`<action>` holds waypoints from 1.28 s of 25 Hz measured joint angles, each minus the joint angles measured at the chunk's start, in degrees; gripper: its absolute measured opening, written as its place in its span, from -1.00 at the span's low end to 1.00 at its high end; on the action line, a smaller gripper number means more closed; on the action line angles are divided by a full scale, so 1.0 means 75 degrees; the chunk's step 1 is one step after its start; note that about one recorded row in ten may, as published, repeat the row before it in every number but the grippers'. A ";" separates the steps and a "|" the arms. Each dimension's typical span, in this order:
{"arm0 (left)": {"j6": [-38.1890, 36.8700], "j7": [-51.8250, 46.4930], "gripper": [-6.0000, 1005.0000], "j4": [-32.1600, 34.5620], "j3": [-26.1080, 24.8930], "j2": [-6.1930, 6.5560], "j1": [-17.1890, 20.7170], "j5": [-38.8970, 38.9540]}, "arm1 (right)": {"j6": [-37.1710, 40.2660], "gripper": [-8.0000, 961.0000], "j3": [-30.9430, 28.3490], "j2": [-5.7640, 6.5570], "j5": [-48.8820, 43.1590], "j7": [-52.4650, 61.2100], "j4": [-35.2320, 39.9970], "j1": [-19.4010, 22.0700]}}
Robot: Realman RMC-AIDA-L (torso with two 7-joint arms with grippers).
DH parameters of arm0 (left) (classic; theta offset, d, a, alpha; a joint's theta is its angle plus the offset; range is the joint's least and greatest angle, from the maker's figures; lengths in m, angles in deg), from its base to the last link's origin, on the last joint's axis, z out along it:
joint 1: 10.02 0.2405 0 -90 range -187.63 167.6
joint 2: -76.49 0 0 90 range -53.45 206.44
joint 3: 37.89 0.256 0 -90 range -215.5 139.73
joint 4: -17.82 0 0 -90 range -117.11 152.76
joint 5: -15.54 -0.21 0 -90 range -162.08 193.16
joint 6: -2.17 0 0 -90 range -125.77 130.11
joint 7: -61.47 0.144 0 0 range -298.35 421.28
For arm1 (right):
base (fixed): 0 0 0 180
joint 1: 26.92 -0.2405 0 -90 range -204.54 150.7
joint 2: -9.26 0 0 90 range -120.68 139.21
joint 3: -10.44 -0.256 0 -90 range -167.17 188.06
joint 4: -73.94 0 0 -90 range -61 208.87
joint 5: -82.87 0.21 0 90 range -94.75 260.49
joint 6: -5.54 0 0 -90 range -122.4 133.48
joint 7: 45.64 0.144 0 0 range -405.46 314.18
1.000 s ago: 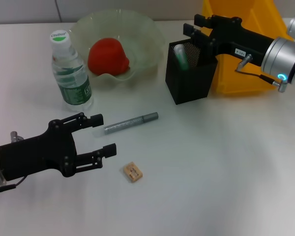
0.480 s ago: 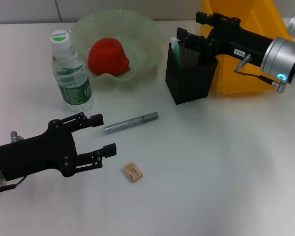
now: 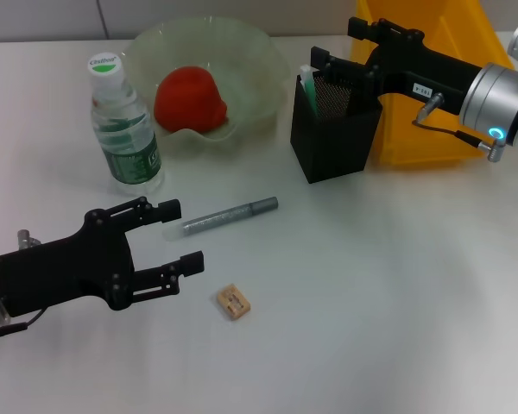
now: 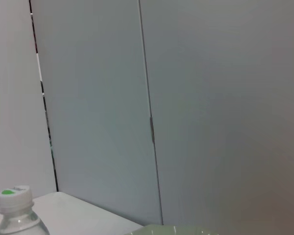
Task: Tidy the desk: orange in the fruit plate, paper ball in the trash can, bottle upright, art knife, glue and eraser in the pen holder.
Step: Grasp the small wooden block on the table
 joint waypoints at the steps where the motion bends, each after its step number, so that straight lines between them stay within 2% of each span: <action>1: 0.0000 0.0005 0.56 0.0000 0.0000 0.0001 -0.0001 0.0000 | 0.0000 0.69 0.0000 0.0000 0.0000 0.0000 0.0000 0.0000; 18: -0.0062 0.0029 0.56 0.0001 0.0000 0.0001 -0.0008 -0.0001 | 0.0018 0.69 0.0009 0.0014 -0.0045 0.0258 0.0024 -0.0003; 22: -0.0074 0.0040 0.56 0.0000 0.0000 0.0001 -0.0004 -0.0001 | 0.0436 0.69 0.0014 0.0040 -0.0063 0.0363 0.0107 0.0111; 25: -0.0080 0.0045 0.56 0.0000 0.0000 0.0000 -0.0002 -0.0001 | 0.1152 0.69 0.0022 0.0049 -0.0216 0.0672 0.0577 0.0477; 29: -0.0081 0.0053 0.56 0.0000 0.0037 -0.0023 -0.0006 -0.0002 | 0.2405 0.69 0.0026 0.0063 -0.0349 0.1029 0.1405 0.1279; 32: -0.0088 0.0055 0.56 0.0000 0.0044 -0.0044 -0.0024 -0.0001 | 0.3354 0.69 -0.0014 0.0137 -0.0368 0.1289 0.1960 0.1918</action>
